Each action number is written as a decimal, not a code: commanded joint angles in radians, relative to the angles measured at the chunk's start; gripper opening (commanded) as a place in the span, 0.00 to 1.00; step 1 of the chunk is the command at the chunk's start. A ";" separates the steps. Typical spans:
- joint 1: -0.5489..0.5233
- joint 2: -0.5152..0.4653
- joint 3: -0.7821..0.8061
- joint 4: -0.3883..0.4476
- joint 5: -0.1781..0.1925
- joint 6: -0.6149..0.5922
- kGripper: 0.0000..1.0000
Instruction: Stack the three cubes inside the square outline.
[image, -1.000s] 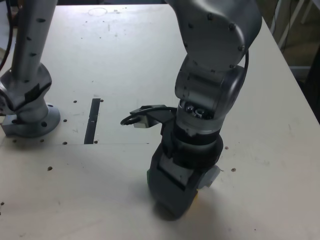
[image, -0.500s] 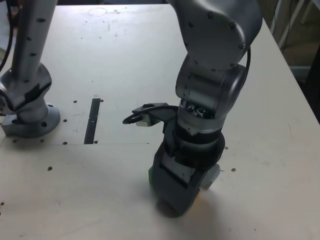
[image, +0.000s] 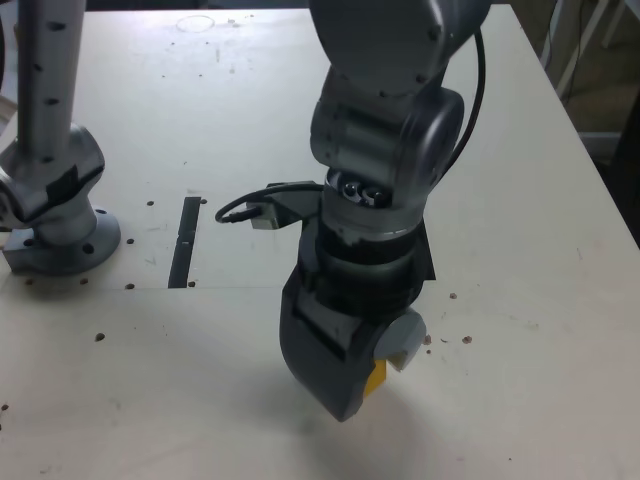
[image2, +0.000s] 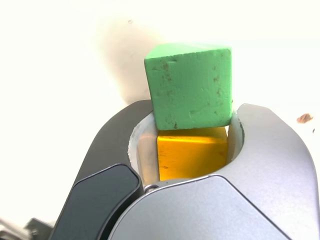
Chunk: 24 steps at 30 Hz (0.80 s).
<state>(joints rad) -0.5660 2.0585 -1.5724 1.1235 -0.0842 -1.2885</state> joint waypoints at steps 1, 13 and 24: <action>-0.008 -0.011 -0.010 0.000 -0.010 0.017 0.15; -0.021 0.024 0.011 -0.018 -0.003 0.099 0.14; 0.007 0.066 0.055 -0.074 0.048 0.278 0.14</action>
<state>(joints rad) -0.5597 2.1259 -1.5259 1.0363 -0.0439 -1.0304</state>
